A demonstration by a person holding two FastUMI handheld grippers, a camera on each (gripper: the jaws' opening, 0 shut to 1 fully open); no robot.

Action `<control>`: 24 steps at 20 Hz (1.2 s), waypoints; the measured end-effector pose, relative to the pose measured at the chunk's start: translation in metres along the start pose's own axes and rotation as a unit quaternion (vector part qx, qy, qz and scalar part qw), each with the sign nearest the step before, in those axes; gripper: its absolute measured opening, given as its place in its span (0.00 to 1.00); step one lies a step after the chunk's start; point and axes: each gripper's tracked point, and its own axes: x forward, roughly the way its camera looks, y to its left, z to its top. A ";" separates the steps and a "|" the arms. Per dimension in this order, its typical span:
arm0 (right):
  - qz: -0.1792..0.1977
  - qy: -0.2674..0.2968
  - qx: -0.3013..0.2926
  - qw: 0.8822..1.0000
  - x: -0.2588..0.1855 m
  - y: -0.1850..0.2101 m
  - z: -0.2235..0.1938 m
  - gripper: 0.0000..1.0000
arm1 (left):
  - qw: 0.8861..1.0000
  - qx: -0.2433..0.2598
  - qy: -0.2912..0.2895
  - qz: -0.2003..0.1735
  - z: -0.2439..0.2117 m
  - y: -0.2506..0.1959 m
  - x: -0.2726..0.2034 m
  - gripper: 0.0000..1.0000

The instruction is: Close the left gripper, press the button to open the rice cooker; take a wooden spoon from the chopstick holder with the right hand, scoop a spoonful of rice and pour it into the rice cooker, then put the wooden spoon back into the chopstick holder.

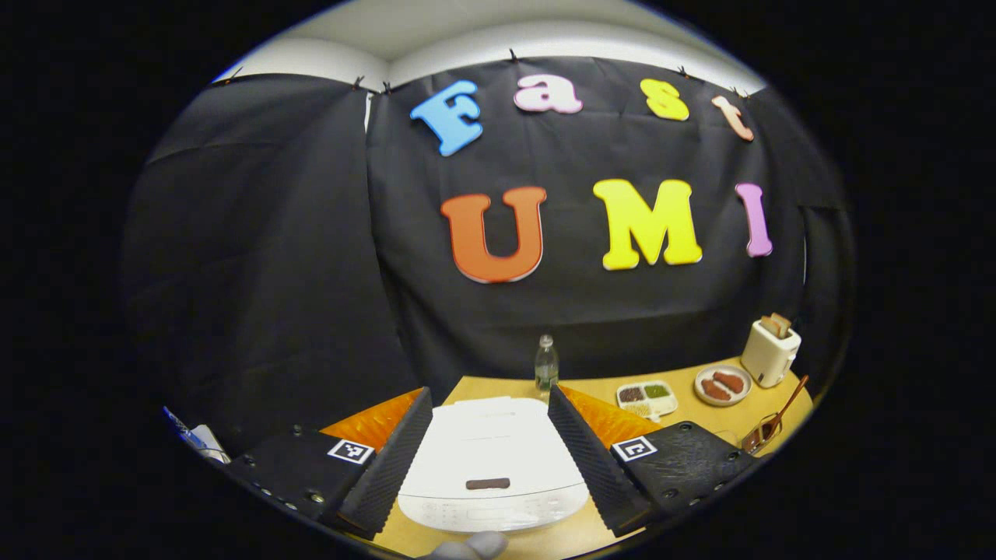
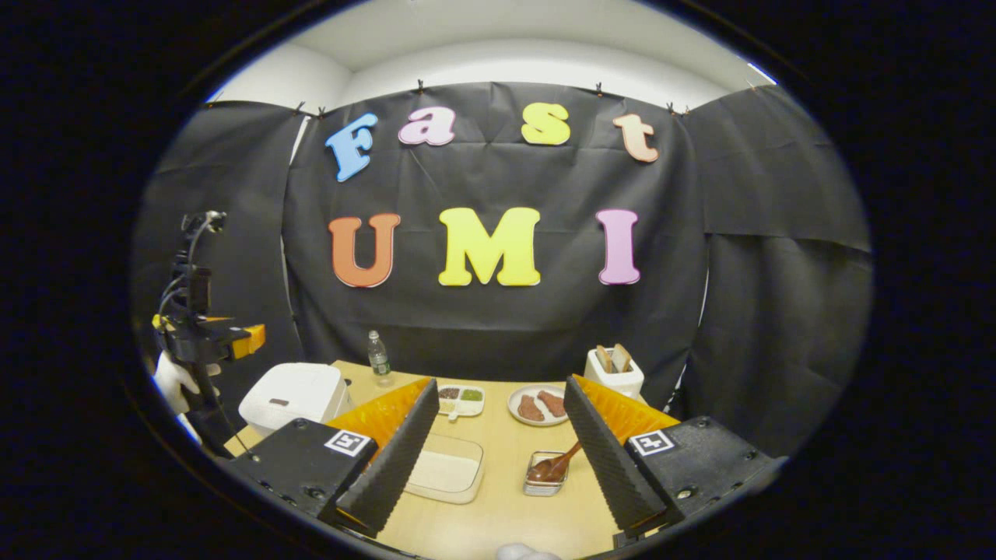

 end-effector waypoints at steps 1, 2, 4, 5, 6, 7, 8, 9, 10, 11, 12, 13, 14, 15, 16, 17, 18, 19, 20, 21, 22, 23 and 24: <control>-0.001 -0.010 0.001 1.000 -0.002 0.000 0.007 1.00 | 1.000 -0.003 -0.019 -0.007 0.014 -0.007 -0.011 0.96; -0.003 -0.020 0.000 1.000 -0.005 -0.001 0.015 1.00 | 0.999 -0.006 -0.035 -0.018 0.027 -0.012 -0.028 0.96; -0.009 -0.039 -0.002 0.999 -0.009 -0.004 0.028 1.00 | 0.997 -0.007 -0.058 -0.041 0.044 -0.028 -0.057 0.95; -0.014 -0.046 -0.003 0.999 -0.012 -0.006 0.035 1.00 | 0.996 -0.007 -0.066 -0.051 0.049 -0.035 -0.069 0.96; -0.021 -0.054 -0.002 0.998 -0.015 -0.010 0.039 1.00 | 0.996 -0.011 -0.070 -0.058 0.053 -0.041 -0.077 0.96; -0.024 -0.063 0.001 0.998 -0.018 -0.012 0.045 1.00 | 0.995 -0.020 -0.065 -0.067 0.054 -0.046 -0.085 0.95; -0.025 -0.071 0.003 0.997 -0.021 -0.012 0.051 1.00 | 0.995 -0.030 -0.061 -0.074 0.055 -0.050 -0.092 0.95; -0.028 -0.076 0.004 0.997 -0.023 -0.015 0.055 1.00 | 0.995 -0.034 -0.063 -0.071 0.056 -0.048 -0.095 0.95; -0.029 -0.076 0.002 0.997 -0.025 -0.016 0.055 1.00 | 0.995 -0.035 -0.067 -0.068 0.057 -0.042 -0.102 0.96; -0.029 -0.078 0.003 0.997 -0.026 -0.016 0.057 1.00 | 0.995 -0.038 -0.068 -0.069 0.059 -0.041 -0.105 0.95; -0.028 -0.076 0.003 0.997 -0.027 -0.015 0.057 1.00 | 0.994 -0.039 -0.068 -0.070 0.058 -0.042 -0.107 0.95; -0.027 -0.073 0.002 0.997 -0.028 -0.015 0.055 1.00 | 0.995 -0.037 -0.068 -0.070 0.059 -0.043 -0.110 0.95; -0.025 -0.071 0.001 0.997 -0.029 -0.014 0.054 1.00 | 0.994 -0.036 -0.070 -0.070 0.059 -0.042 -0.112 0.95; -0.025 -0.069 0.000 0.997 -0.029 -0.013 0.054 1.00 | 0.994 -0.038 -0.071 -0.071 0.059 -0.043 -0.113 0.95; -0.023 -0.066 -0.001 0.998 -0.029 -0.013 0.052 1.00 | 0.994 -0.040 -0.069 -0.072 0.059 -0.045 -0.115 0.96; -0.023 -0.062 0.000 0.998 -0.030 -0.013 0.051 1.00 | 0.994 -0.042 -0.070 -0.072 0.060 -0.043 -0.117 0.95; -0.023 -0.061 0.002 0.998 -0.030 -0.013 0.051 1.00 | 0.994 -0.041 -0.073 -0.071 0.061 -0.043 -0.119 0.95; -0.024 -0.060 0.004 0.998 -0.031 -0.015 0.051 1.00 | 0.994 -0.039 -0.076 -0.071 0.061 -0.043 -0.121 0.95; -0.025 -0.060 0.005 0.998 -0.031 -0.016 0.050 1.00 | 0.994 -0.038 -0.080 -0.071 0.063 -0.042 -0.123 0.95; -0.027 -0.057 0.006 0.998 -0.032 -0.017 0.049 1.00 | 0.993 -0.038 -0.081 -0.072 0.063 -0.043 -0.125 0.95; -0.027 -0.055 0.007 0.998 -0.032 -0.018 0.048 1.00 | 0.993 -0.040 -0.081 -0.073 0.063 -0.044 -0.126 0.95; -0.027 -0.055 0.008 0.998 -0.033 -0.018 0.048 1.00 | 0.993 -0.040 -0.082 -0.072 0.063 -0.044 -0.127 0.95; -0.028 -0.054 0.008 0.998 -0.032 -0.019 0.047 1.00 | 0.993 -0.039 -0.084 -0.069 0.063 -0.042 -0.127 0.95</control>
